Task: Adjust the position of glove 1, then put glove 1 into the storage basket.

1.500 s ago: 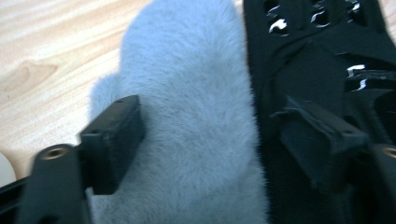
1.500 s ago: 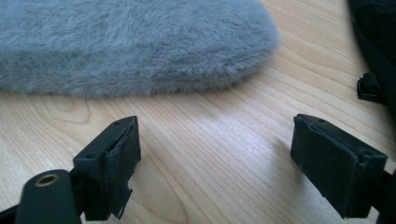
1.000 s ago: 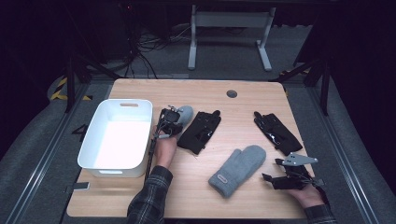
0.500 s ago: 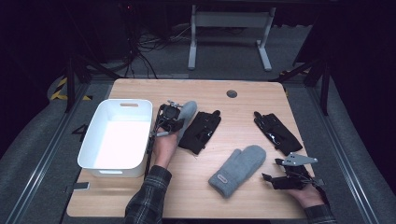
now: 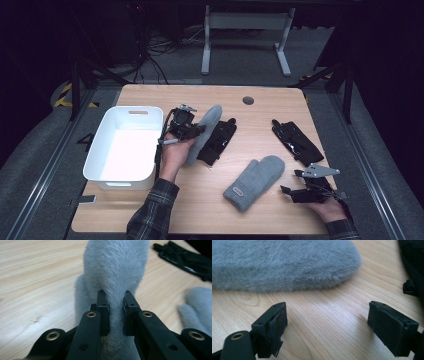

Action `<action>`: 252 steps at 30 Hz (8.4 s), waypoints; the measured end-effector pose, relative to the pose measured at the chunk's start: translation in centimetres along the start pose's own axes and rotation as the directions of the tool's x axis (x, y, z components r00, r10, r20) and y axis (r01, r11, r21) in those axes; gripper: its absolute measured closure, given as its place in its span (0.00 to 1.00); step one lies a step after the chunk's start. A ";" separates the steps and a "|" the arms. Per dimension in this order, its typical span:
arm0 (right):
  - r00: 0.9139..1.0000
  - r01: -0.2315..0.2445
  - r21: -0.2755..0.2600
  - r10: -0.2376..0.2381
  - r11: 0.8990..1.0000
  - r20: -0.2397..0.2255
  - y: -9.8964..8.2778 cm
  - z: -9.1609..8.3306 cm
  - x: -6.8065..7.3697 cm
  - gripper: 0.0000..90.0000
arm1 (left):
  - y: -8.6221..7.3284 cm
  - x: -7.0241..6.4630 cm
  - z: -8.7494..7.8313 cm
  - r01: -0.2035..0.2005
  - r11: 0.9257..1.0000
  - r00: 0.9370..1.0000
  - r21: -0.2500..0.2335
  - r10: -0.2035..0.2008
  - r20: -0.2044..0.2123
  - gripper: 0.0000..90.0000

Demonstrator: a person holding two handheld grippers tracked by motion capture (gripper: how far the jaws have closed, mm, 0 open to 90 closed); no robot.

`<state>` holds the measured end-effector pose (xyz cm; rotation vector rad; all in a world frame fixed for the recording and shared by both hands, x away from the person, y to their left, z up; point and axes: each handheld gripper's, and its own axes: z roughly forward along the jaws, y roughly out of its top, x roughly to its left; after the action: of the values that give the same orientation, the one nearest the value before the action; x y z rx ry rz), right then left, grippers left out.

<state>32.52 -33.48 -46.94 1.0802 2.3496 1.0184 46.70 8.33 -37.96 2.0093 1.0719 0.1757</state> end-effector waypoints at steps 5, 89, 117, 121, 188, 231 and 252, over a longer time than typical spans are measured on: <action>1.000 0.000 0.000 0.000 1.000 0.000 0.0 0.0 0.0 0.19 | 0.1 -0.7 -0.5 0.007 1.000 0.998 0.008 -0.008 0.065 0.89; 1.000 -0.012 -0.020 0.011 1.000 -0.029 0.9 -1.6 0.3 0.54 | -2.7 -11.0 2.9 -0.252 0.950 0.944 0.185 0.199 0.263 0.99; 0.900 0.168 -0.049 -0.174 0.985 -0.399 5.0 0.4 9.8 1.00 | -7.5 -7.8 2.7 -0.258 0.939 0.925 0.229 0.172 0.338 1.00; 0.896 0.184 -0.053 -0.190 0.981 -0.402 5.5 0.8 10.1 1.00 | -7.4 -7.9 2.5 -0.257 0.940 0.924 0.224 0.171 0.343 1.00; 1.000 0.010 0.011 -0.010 1.000 -0.017 0.0 0.0 0.6 0.16 | -3.0 -13.6 10.0 -0.345 0.917 0.900 0.200 0.263 0.349 0.11; 1.000 0.018 0.009 -0.018 1.000 -0.023 0.0 0.0 0.6 0.15 | -2.9 -13.4 9.3 -0.327 0.919 0.850 0.219 0.185 0.493 0.77; 0.999 0.024 0.009 -0.024 1.000 -0.024 0.0 0.1 0.6 0.14 | 0.2 -9.8 1.9 -0.303 0.942 0.884 0.146 0.221 0.411 0.77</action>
<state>32.17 -33.00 -46.99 1.0469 2.3824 1.0177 41.60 -0.15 -36.67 2.2506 0.5783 -0.2006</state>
